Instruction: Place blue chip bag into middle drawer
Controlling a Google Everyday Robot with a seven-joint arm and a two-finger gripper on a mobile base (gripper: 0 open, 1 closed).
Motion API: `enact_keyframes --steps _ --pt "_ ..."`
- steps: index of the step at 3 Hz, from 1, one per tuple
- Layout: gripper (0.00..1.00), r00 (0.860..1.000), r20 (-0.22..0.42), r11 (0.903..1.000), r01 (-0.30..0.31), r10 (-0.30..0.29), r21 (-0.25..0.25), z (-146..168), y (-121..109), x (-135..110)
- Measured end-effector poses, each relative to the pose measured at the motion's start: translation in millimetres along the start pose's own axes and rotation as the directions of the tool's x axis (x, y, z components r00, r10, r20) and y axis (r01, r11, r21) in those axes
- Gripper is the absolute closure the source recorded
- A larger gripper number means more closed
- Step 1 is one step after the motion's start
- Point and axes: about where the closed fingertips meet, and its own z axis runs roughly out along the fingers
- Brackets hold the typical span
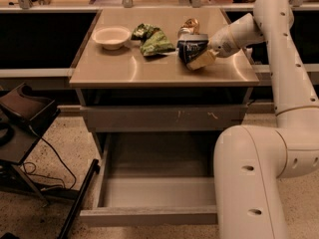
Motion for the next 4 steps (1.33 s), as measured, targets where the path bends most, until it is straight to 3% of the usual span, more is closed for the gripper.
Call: enact_keyframes --steps 1,2,3,4 --pt "0.85 0.999 0.05 0.9997 -0.001 -0.001 0.026 -27 3 -10" --pt "1.0 0.995 0.101 0.9959 -0.031 0.023 0.085 -99 15 -19" --pt "1.0 0.992 0.103 0.9801 -0.086 0.069 0.179 -193 44 -11" --pt "1.0 0.996 0.058 0.9583 -0.087 0.074 0.272 -298 130 -11"
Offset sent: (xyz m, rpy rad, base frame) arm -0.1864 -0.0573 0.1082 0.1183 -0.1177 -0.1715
